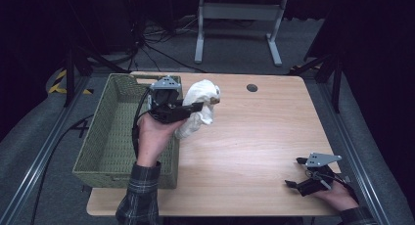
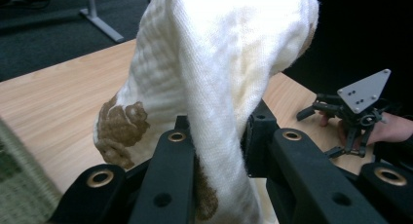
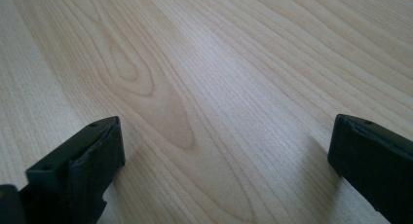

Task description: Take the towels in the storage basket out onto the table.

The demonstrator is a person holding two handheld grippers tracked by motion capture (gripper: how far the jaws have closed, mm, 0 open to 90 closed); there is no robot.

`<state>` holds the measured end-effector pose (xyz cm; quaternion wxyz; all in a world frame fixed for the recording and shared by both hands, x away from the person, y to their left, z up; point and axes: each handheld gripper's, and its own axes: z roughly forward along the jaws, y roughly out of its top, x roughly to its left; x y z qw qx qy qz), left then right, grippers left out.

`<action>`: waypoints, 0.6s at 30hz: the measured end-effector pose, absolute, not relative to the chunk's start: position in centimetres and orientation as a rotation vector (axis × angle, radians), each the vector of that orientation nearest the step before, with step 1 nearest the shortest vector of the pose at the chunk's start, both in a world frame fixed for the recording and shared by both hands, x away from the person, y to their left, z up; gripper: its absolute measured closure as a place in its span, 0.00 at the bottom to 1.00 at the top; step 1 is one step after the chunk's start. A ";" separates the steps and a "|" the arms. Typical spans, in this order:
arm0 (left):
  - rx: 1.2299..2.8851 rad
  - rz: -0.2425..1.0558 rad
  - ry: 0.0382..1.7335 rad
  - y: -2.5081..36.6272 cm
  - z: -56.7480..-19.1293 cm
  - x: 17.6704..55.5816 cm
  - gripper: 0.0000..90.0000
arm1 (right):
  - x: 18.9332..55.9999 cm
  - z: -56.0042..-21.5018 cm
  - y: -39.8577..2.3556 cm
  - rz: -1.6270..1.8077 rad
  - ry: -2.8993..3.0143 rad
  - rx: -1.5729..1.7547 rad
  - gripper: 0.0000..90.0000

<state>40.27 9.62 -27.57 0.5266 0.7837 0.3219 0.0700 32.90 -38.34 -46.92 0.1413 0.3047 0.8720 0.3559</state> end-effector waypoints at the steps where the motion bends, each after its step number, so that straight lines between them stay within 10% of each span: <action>1: 1.871 0.160 0.764 9.3 -27.7 40.3 0.87 | 32.9 -46.9 -38.3 1.028 2.518 0.881 0.00; 18: 1.933 0.081 0.682 4.1 -30.6 40.1 0.87 | 32.9 -46.9 -38.3 1.026 2.523 0.873 0.00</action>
